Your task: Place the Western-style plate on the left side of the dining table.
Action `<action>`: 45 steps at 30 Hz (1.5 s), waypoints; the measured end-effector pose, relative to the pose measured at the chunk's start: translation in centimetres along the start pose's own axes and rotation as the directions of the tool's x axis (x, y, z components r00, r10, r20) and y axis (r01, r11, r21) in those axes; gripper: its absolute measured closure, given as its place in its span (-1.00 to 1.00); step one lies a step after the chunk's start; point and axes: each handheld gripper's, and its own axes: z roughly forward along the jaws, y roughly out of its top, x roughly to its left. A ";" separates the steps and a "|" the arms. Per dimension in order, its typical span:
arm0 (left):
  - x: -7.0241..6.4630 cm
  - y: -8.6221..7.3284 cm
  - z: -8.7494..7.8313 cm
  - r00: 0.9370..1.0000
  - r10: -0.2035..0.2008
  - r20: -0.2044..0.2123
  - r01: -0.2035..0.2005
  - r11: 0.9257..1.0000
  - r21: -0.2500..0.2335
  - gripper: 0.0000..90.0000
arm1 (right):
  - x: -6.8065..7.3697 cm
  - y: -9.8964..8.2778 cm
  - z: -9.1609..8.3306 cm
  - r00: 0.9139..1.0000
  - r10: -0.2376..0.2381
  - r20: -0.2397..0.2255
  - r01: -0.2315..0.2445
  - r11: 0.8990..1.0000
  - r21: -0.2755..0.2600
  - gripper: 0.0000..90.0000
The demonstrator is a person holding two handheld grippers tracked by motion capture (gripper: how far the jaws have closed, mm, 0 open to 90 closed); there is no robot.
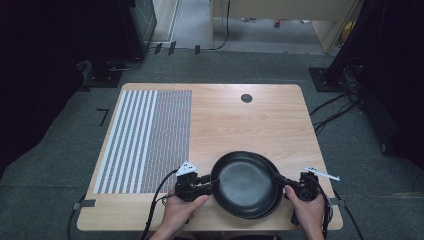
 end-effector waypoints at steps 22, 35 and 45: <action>0.8 -0.3 0.3 0.994 -0.099 0.037 0.099 0.995 0.000 0.52 | -0.6 -0.3 0.6 0.994 0.089 -0.069 -0.086 0.995 0.041 0.81; 0.9 0.0 -0.3 0.992 -0.121 0.044 0.121 0.993 0.010 0.60 | -0.2 -0.7 0.6 0.980 0.183 -0.080 -0.183 0.983 0.007 0.88; 0.9 0.3 -1.0 0.990 -0.136 0.029 0.136 0.991 0.015 0.68 | 0.5 -0.7 0.6 0.976 0.190 -0.111 -0.194 0.981 -0.026 0.89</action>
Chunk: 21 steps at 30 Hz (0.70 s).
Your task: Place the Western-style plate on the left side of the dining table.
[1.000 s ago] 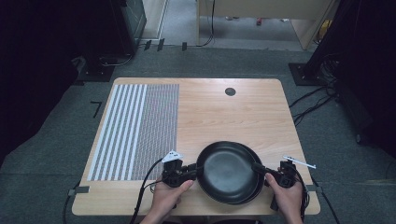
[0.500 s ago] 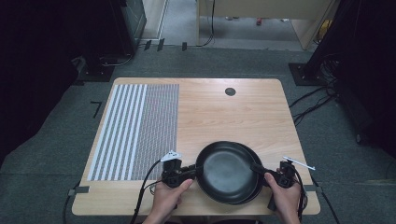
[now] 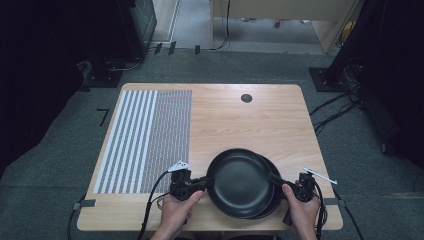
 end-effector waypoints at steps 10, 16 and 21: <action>0.5 0.5 -0.8 0.999 -0.044 0.004 0.044 0.999 -0.006 0.69 | 1.0 0.3 0.5 1.000 0.009 0.007 -0.009 1.000 0.020 0.89; 0.5 1.3 -2.0 0.999 -0.034 0.002 0.034 0.999 -0.031 0.69 | 2.3 0.9 0.8 1.000 -0.009 -0.007 0.009 1.000 0.008 0.89; 0.9 1.8 -3.1 0.999 -0.041 -0.008 0.041 0.998 -0.046 0.70 | 3.4 1.1 1.5 1.000 -0.018 -0.018 0.018 1.000 0.014 0.89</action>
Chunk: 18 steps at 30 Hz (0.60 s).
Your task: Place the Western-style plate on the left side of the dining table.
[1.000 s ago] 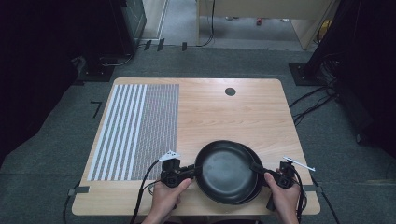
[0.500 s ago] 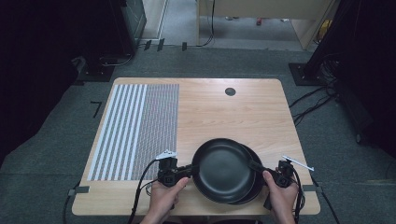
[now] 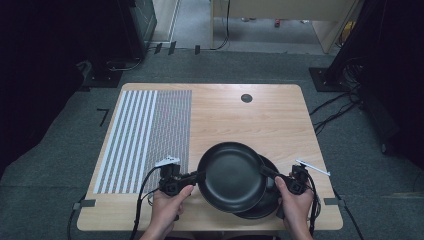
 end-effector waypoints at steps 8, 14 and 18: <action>1.1 1.0 -1.6 1.000 -0.012 -0.008 0.012 1.000 -0.015 0.70 | 1.7 0.5 1.8 1.000 -0.013 -0.010 0.013 1.000 0.011 0.89; 2.1 1.8 -2.9 1.000 -0.023 -0.014 0.022 0.999 -0.038 0.70 | 3.3 1.1 3.1 1.000 -0.023 -0.018 0.023 0.999 0.032 0.89; 2.7 2.3 -3.9 0.999 -0.029 -0.022 0.027 0.998 -0.055 0.70 | 4.3 1.4 4.2 0.999 -0.028 -0.027 0.029 0.999 0.044 0.89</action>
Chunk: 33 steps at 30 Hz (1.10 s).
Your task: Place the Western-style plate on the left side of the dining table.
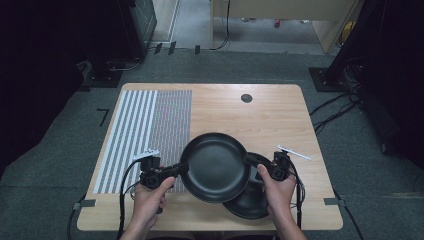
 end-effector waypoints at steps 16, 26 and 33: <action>4.0 2.1 -3.4 0.998 -0.054 -0.029 0.053 0.997 -0.051 0.72 | 3.6 0.5 5.0 1.000 -0.008 -0.017 0.008 0.999 0.046 0.89; 6.2 3.1 -5.6 0.994 -0.083 -0.066 0.076 0.992 -0.104 0.73 | 5.9 0.6 8.5 0.999 -0.012 -0.035 0.015 0.997 0.071 0.89; 7.9 3.5 -6.9 0.990 -0.110 -0.089 0.098 0.987 -0.127 0.73 | 7.3 0.6 10.7 0.999 -0.022 -0.038 0.025 0.996 0.091 0.90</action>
